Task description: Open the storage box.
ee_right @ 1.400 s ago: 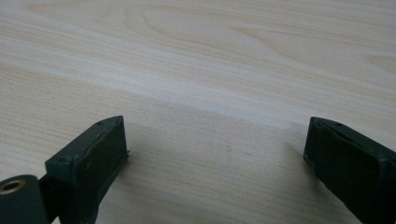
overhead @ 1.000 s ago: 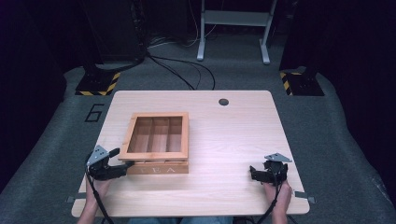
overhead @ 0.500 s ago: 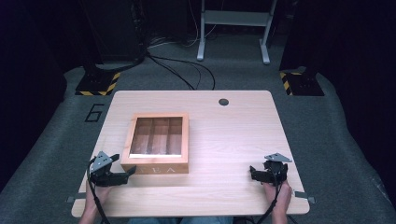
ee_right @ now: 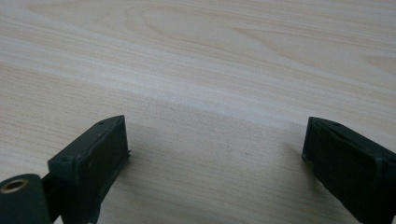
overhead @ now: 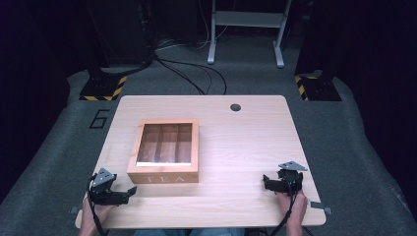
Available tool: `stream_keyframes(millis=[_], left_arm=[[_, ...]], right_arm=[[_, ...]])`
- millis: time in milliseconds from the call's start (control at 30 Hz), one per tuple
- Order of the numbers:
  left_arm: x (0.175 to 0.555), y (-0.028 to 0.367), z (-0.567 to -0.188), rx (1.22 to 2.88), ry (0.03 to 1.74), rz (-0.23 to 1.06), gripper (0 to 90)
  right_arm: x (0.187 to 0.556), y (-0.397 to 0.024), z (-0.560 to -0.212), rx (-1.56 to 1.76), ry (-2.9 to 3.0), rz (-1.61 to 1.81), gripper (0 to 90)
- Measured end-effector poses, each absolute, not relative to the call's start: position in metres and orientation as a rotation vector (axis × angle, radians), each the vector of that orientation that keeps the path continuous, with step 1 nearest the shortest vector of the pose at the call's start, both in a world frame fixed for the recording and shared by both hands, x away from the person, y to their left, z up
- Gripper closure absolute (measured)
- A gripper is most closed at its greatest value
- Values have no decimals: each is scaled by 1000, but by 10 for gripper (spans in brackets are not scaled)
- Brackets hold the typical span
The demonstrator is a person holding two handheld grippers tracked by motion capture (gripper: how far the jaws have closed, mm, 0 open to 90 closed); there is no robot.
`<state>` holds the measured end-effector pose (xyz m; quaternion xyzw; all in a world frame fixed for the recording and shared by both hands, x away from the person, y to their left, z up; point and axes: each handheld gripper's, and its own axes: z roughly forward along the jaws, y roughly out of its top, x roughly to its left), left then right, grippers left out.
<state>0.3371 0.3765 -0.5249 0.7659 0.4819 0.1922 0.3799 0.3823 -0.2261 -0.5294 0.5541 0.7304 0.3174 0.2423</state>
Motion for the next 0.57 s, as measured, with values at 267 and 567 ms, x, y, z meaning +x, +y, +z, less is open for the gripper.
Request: stream_keyframes(millis=[267,567], left_arm=[[337,385,-531,2000,1307,513,1],[340,382,-533,2022,1305,557,0]], right_arm=[[382,-226,-529,1515,1997,869,64],[382,-226,-529,1514,1998,869,64]])
